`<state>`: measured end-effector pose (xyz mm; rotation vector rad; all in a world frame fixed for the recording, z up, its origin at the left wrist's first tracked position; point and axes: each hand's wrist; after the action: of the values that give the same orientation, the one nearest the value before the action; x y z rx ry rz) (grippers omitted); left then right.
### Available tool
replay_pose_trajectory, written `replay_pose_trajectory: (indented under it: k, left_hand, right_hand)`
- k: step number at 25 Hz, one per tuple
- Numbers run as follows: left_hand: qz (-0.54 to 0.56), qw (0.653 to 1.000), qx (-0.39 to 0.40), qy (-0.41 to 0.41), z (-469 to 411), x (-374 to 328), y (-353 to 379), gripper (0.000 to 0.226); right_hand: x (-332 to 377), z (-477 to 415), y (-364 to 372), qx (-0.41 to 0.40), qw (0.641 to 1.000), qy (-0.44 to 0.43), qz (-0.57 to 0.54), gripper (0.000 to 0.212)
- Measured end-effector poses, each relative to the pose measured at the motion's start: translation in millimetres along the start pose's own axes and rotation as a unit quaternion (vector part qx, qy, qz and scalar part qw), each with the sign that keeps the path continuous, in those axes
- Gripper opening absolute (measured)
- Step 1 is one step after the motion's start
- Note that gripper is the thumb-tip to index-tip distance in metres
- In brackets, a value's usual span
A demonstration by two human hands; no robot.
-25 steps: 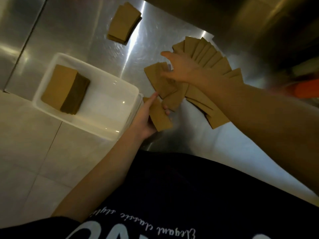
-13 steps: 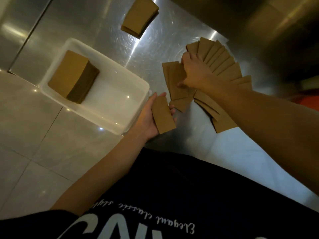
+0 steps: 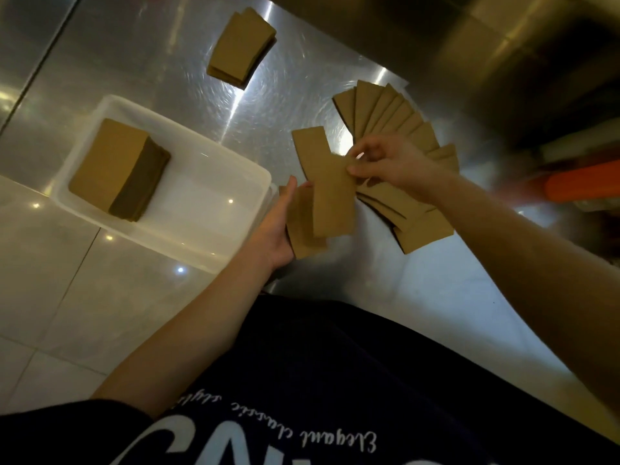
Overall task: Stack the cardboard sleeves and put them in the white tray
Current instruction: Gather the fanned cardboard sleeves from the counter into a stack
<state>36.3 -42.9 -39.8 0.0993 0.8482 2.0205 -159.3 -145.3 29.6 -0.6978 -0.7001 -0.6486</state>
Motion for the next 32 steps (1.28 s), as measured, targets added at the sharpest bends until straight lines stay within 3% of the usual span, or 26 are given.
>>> replay_pose_trajectory:
  k: [3, 7, 10, 12, 15, 19, 22, 26, 29, 31, 32]
  left_hand:
    - [-0.076, 0.997, -0.009, -0.014, 2.5, 0.5, 4.6, 0.055]
    - [-0.100, 0.993, -0.058, -0.015, 5.1, -0.3, -0.2, 0.030]
    - [-0.105, 0.992, -0.064, -0.004, 6.7, -4.0, -2.8, 0.043]
    - [-0.096, 0.993, -0.067, -0.004, 7.1, -3.2, -2.6, 0.049]
    - [-0.032, 0.999, -0.037, 0.005, 9.7, 0.6, -0.3, 0.047]
    - [0.045, 0.998, -0.032, 0.013, 8.9, 1.9, -4.6, 0.075]
    - [0.039, 0.998, -0.043, 0.004, 9.7, 4.9, -8.4, 0.054]
    - [0.077, 0.993, -0.084, -0.030, 8.0, 4.7, -12.2, 0.017]
    - [0.065, 0.994, -0.086, -0.023, 7.5, 4.2, -13.3, 0.017]
    - [0.066, 0.994, -0.084, -0.002, 8.3, 3.6, -14.2, 0.020]
    - [0.068, 0.994, -0.083, 0.004, 8.5, 3.3, -14.8, 0.022]
  right_hand:
    - [5.4, -6.6, 28.9, -0.002, 0.990, -0.036, 0.138, 0.021]
    - [10.3, -28.0, 34.9, -0.015, 0.987, -0.035, 0.154, 0.025]
    - [5.1, -43.4, 34.6, 0.003, 0.986, -0.041, 0.164, 0.027]
    - [0.3, -56.9, 33.6, -0.030, 0.982, -0.051, 0.181, 0.032]
    - [-5.0, -84.3, 31.2, -0.059, 0.953, -0.073, 0.287, 0.051]
    - [-3.8, -107.3, 34.7, -0.012, 0.889, -0.079, 0.450, 0.082]
    - [2.7, -113.5, 38.4, -0.023, 0.867, -0.091, 0.489, 0.080]
    - [6.8, -110.5, 33.5, -0.030, 0.928, -0.049, 0.368, 0.064]
    - [6.6, -98.7, 12.6, -0.047, 0.983, -0.023, 0.175, 0.051]
    - [4.1, -84.3, -2.2, -0.036, 0.998, 0.031, 0.044, 0.055]
    - [2.2, -76.7, -5.1, -0.020, 0.997, 0.051, 0.048, 0.061]
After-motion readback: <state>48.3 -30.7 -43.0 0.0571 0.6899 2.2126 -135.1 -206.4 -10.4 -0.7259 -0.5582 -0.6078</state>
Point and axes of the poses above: each hand's wrist, its own z-axis away from the middle knuckle, its own y-axis out of the palm, x = y × z, and after that the axes turned 3 degrees about -z, right-handed
